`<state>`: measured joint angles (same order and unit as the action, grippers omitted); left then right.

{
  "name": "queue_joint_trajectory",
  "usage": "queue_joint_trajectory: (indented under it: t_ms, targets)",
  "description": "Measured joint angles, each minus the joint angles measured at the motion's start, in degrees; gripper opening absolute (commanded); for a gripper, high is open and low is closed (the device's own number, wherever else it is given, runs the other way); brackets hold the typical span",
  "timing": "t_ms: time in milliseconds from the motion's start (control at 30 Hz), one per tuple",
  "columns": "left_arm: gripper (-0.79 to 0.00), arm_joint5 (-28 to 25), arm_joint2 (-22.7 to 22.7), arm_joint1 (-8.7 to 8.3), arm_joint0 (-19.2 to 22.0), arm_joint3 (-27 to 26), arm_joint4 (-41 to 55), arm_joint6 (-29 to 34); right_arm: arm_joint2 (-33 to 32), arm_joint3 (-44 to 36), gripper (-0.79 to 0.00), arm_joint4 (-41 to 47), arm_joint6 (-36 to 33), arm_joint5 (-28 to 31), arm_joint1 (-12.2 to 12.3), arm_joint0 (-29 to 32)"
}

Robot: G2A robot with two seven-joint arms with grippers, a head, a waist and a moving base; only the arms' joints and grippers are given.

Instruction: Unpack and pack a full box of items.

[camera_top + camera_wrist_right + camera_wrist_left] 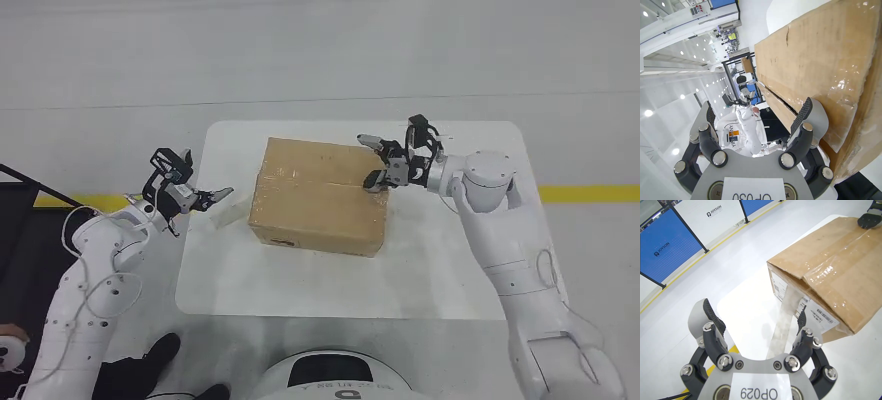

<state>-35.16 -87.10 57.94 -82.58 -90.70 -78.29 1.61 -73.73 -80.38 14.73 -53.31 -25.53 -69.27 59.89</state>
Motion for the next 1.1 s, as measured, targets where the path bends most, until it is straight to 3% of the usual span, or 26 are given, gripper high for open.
queue_joint_trajectory:
  t_ms: [267,600,1100]
  targets:
    - [0.000,-0.90,4.02,0.36,1.38,-0.42,-1.39,1.46,0.54,-1.40,0.000,-1.20,0.99,-1.53,0.47,0.47]
    - [0.000,-1.61,5.90,0.26,2.93,-0.94,-4.09,8.89,-1.22,-1.99,0.000,2.49,1.79,-2.07,0.61,1.45]
    - [0.000,-0.49,9.74,0.75,7.02,0.57,-5.57,11.36,-1.22,-1.99,0.000,2.50,1.78,-2.07,0.61,1.45]
